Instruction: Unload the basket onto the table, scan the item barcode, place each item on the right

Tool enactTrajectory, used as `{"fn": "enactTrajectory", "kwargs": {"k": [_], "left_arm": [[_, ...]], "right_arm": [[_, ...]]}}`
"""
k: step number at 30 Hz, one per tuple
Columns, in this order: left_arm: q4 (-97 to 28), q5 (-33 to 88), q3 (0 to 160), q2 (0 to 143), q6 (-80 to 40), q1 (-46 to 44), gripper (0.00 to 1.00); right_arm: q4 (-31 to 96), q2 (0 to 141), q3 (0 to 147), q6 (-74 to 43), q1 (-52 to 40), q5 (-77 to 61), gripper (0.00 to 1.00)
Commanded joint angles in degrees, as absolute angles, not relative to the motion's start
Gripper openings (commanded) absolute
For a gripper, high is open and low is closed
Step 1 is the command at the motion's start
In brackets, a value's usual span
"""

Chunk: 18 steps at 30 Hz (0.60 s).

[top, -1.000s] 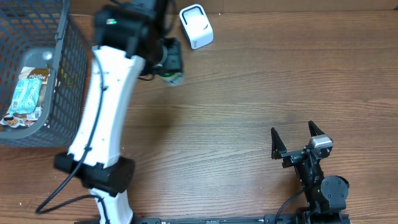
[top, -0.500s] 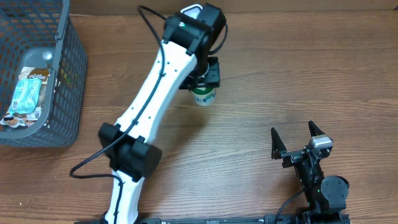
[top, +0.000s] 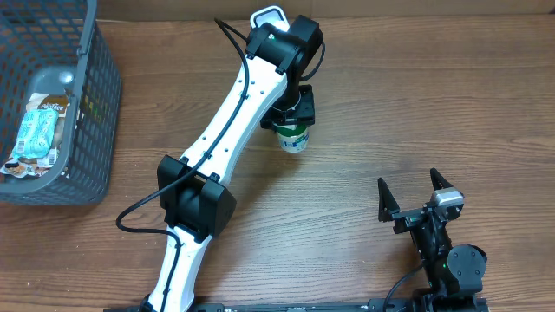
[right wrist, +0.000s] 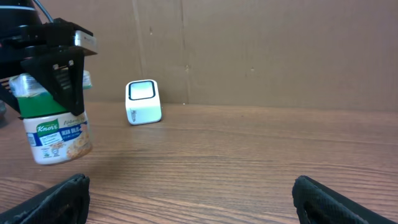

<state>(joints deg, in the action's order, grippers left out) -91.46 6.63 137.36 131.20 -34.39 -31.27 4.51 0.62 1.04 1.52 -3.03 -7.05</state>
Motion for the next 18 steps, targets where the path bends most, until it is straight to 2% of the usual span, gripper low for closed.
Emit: {"fn": "enactTrajectory", "kwargs": {"k": [1, 18], "left_arm": [[-90.45, 6.83, 137.99, 131.15, -36.29, -32.69, 0.09], [-88.18, -5.89, 137.99, 131.15, -49.58, -41.47, 0.18]], "right_arm": [[4.25, 0.16, 0.47, 1.76, -2.87, -6.5, 1.0], [4.25, 0.16, 0.47, 1.76, -2.87, -6.5, 1.0]]}}
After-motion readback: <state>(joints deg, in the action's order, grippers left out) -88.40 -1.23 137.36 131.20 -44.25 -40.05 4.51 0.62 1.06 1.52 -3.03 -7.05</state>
